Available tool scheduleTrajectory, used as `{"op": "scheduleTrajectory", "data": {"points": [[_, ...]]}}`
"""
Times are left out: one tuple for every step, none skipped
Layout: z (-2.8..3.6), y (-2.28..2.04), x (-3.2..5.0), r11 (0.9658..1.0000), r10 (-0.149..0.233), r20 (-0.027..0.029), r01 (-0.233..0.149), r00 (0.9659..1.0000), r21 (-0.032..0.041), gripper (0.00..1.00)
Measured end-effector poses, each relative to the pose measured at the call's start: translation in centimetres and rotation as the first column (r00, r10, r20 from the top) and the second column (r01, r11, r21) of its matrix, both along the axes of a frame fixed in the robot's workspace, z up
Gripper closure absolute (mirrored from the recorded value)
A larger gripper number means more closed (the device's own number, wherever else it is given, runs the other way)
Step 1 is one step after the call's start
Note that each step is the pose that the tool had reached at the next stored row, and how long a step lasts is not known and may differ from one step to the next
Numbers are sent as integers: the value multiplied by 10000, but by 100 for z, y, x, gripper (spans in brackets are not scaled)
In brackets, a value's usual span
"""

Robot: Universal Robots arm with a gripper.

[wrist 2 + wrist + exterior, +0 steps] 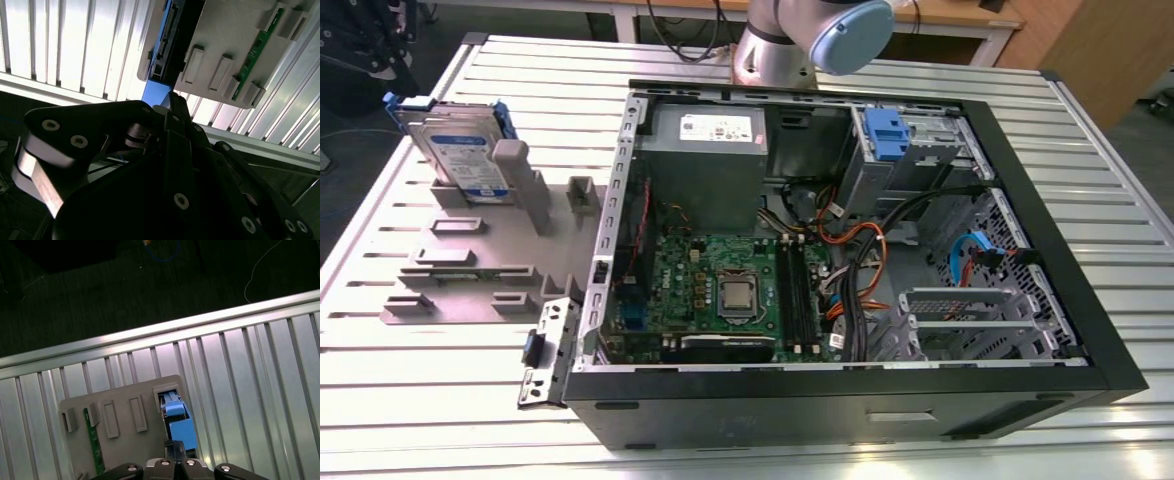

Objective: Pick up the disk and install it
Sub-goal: 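Pick up the disk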

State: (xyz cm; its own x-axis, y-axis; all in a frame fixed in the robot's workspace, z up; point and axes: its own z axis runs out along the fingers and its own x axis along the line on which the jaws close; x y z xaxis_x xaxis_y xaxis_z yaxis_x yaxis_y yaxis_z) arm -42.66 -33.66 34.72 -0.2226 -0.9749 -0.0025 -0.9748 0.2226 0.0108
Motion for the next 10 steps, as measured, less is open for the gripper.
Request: {"op": "scheduleTrajectory", "data": {"points": [[-9, 0, -1, 10000, 46, 3, -46, 10000, 1, 89], [-17, 1, -2, 9999, 112, 1, -112, 9999, 1, 89], [-23, 3, -5, 9999, 169, -1, -169, 9999, 1, 89], [-30, 5, -9, 9998, 207, 0, -207, 9998, 8, 89], [-39, 7, -15, 9997, 234, 1, -234, 9997, 17, 89], [-49, 10, -19, 9997, 254, 1, -254, 9997, 19, 89], [-59, 11, -25, 9996, 276, 0, -276, 9996, 28, 83], [-68, 13, -36, 9996, 297, -1, -297, 9996, 40, 83], [-78, 16, -45, 9995, 314, 2, -314, 9995, 53, 76], [-86, 19, -51, 9995, 325, 2, -325, 9995, 59, 76]]}}
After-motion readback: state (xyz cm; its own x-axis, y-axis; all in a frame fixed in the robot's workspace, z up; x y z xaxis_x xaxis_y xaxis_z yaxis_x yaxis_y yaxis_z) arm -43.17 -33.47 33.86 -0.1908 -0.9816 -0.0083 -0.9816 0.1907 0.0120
